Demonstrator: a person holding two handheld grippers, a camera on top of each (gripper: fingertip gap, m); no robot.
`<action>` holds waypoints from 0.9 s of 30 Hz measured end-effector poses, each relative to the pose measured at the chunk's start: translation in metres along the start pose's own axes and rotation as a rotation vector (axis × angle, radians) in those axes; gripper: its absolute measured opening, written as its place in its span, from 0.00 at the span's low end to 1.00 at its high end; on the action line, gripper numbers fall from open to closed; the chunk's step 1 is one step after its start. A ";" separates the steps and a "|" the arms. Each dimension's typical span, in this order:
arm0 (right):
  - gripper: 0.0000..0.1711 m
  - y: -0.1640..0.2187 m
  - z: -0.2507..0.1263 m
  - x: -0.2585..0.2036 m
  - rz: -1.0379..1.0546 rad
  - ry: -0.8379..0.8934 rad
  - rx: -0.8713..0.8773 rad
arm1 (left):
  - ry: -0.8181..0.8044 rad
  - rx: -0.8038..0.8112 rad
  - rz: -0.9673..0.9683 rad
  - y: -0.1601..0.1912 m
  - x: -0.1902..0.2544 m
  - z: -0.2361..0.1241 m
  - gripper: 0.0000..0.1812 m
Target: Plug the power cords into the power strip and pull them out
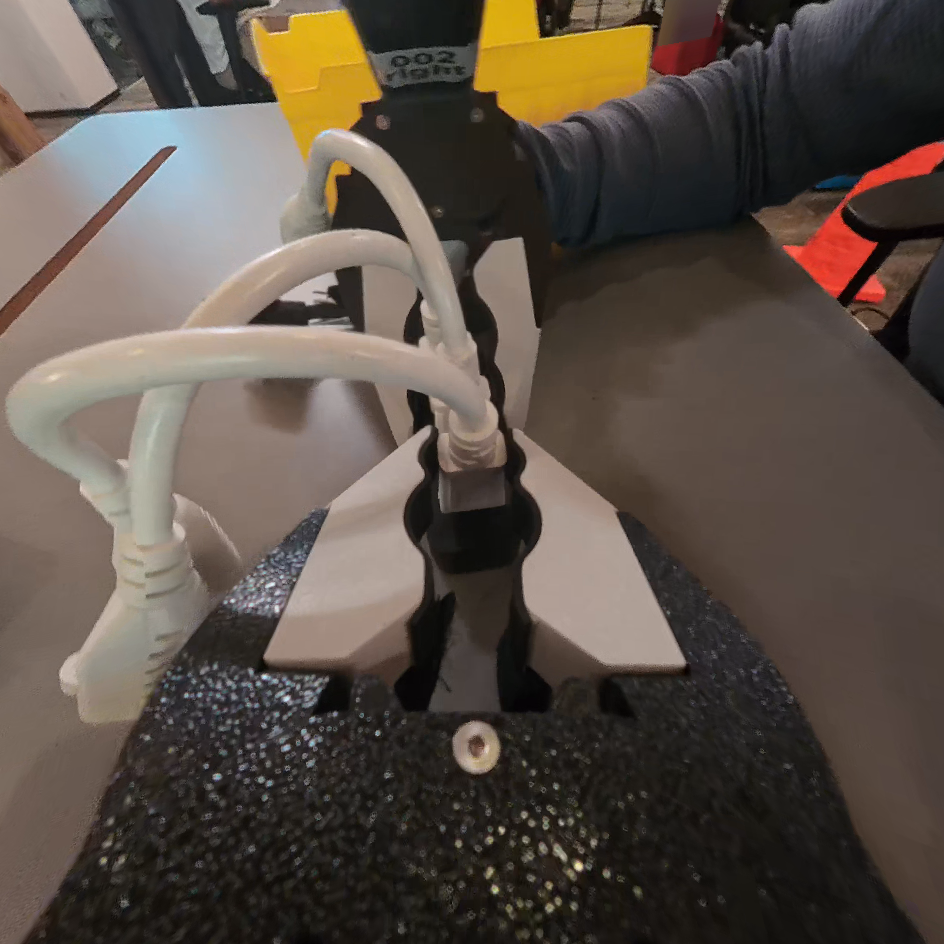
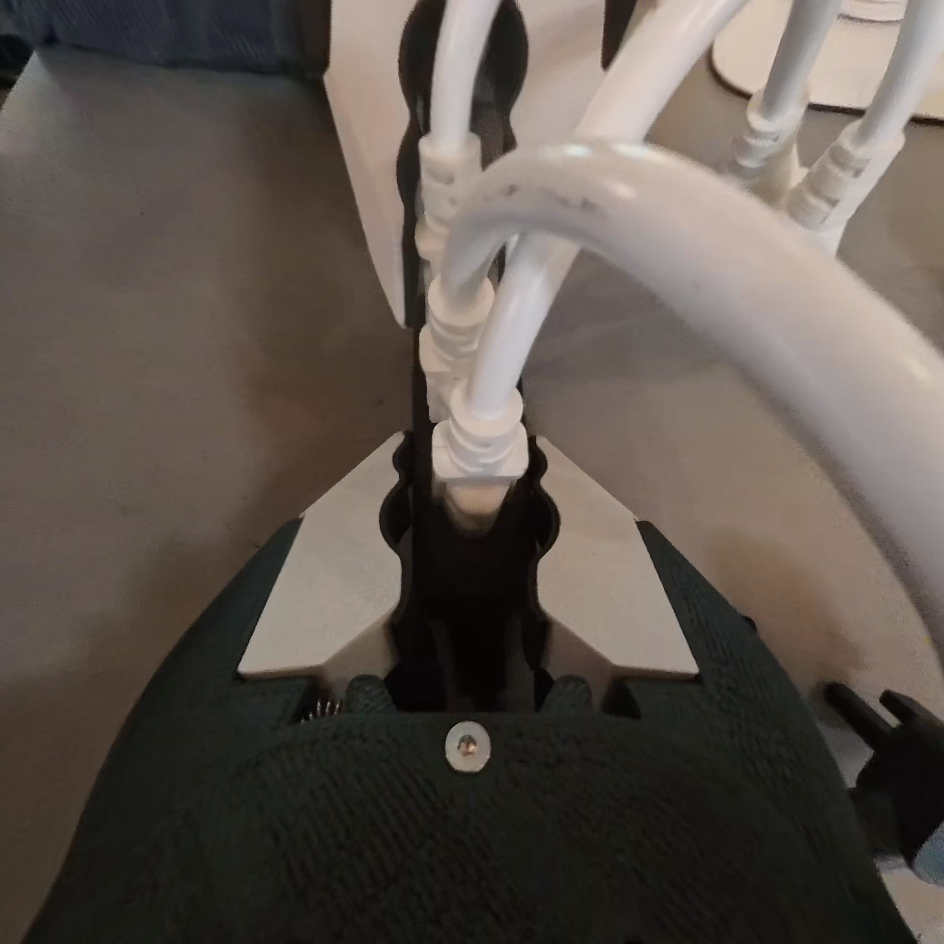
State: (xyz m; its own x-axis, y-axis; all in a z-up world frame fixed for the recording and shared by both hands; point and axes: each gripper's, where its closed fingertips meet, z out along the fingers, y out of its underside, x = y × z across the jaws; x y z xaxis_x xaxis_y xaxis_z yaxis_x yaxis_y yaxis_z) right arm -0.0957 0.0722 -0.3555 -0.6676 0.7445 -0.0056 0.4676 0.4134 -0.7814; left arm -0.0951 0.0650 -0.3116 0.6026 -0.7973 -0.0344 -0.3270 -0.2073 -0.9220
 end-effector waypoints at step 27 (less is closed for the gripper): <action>0.27 -0.007 0.012 -0.005 0.008 0.034 -0.007 | -0.121 -0.038 -0.013 0.003 -0.001 0.015 0.11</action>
State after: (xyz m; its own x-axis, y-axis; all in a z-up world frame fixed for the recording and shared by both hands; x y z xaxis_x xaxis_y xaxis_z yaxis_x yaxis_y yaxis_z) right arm -0.1028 0.0598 -0.3579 -0.6434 0.7654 0.0094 0.4775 0.4109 -0.7767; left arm -0.0858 0.0738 -0.3202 0.6898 -0.7205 -0.0707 -0.3441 -0.2405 -0.9076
